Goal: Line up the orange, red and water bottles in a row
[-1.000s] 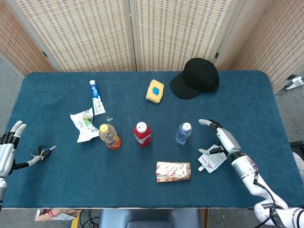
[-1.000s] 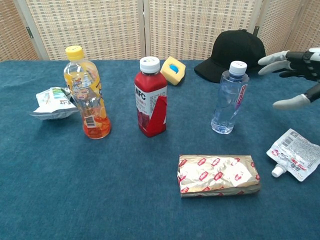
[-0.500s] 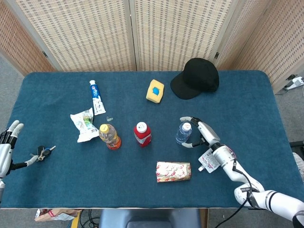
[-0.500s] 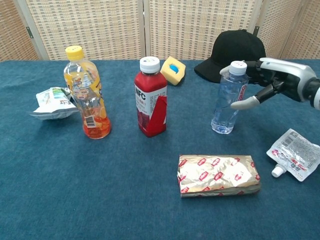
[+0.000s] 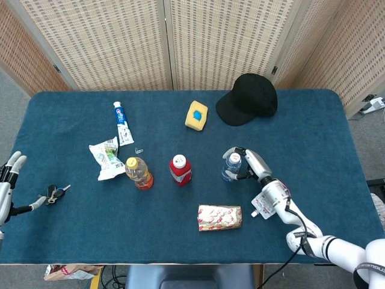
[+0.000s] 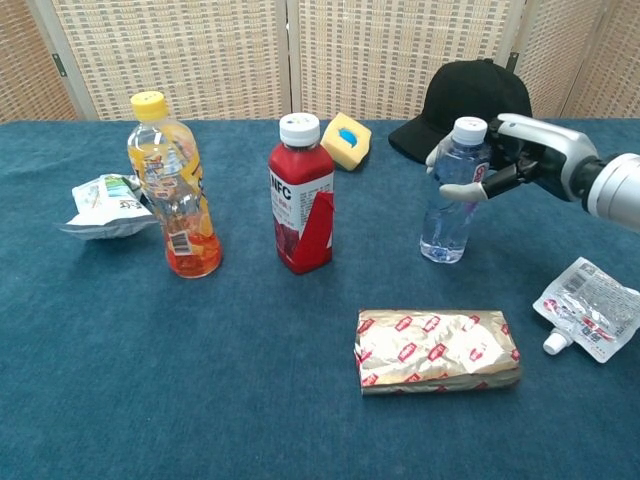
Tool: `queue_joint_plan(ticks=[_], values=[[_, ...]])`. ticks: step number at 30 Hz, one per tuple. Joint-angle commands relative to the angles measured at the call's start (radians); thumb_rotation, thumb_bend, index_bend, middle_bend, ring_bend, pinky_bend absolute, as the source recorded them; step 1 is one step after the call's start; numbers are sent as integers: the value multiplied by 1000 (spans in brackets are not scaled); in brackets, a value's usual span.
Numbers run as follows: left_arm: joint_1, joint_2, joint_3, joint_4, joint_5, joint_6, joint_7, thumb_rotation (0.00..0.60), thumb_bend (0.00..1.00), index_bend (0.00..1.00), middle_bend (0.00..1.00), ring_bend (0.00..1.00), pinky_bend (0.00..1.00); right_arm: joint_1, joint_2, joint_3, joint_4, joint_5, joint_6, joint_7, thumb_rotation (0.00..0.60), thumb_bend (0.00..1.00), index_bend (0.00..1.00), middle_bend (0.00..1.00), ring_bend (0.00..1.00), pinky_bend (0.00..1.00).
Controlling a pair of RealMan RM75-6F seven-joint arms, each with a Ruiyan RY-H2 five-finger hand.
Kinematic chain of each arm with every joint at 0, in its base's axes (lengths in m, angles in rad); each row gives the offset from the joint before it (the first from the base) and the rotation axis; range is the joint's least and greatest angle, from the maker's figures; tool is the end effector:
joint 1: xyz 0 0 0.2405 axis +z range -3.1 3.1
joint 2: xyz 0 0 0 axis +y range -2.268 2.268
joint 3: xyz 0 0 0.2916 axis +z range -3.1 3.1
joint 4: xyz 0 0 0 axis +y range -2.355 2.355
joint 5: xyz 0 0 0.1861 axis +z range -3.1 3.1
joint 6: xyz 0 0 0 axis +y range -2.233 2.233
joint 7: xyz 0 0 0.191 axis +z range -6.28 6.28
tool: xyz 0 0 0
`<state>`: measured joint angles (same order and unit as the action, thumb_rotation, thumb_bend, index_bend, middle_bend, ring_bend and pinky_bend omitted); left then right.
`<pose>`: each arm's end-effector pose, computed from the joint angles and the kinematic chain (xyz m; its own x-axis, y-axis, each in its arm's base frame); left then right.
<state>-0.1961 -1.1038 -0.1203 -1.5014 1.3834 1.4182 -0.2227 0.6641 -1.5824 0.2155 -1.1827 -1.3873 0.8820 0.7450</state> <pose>-0.3415 0.2815 0.2261 0.2767 -0.0689 0.9585 0.9609 0.0078 -0.2768 -0.2152 -0.4228 -0.0016 -0.2914 -0.4246 0.8572 -0.9263 -0.0984 -0.3636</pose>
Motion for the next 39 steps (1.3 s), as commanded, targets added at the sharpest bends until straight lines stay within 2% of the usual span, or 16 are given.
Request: queue_joint_plan(ticks=[1,10,17,33,37,39], values=[[0,-1,-2,3,1,-2,-3,600,126,0,0,0,56,7,-13,4,11,-2,11,5,600,387,496,386,265,282],[1,1,-7,2,-2,-10,1,600,125,0,0,0,56,50,-46,23,17,4,-7,9,600,388,504,393,271,287],[5,4,-10,3,-6,-12,0,600,126,0,0,0,56,73,-63,16,0,3,-25,-8,600,388,504,393,271,287],[10,2,-12,8,4,-9,-12,600,125,0,0,0,56,70,-41,7,-40,21,-26,-35,600,387,504,366,272,287],[13,1,-13,14,2,-7,-18,600,126,0,0,0,56,77,-39,1,-38,18,-41,-31,600,387,478,310,217,287],[13,1,-14,17,1,-8,-20,600,126,0,0,0,56,79,-37,-3,-39,11,-43,-25,600,387,412,266,164,278]])
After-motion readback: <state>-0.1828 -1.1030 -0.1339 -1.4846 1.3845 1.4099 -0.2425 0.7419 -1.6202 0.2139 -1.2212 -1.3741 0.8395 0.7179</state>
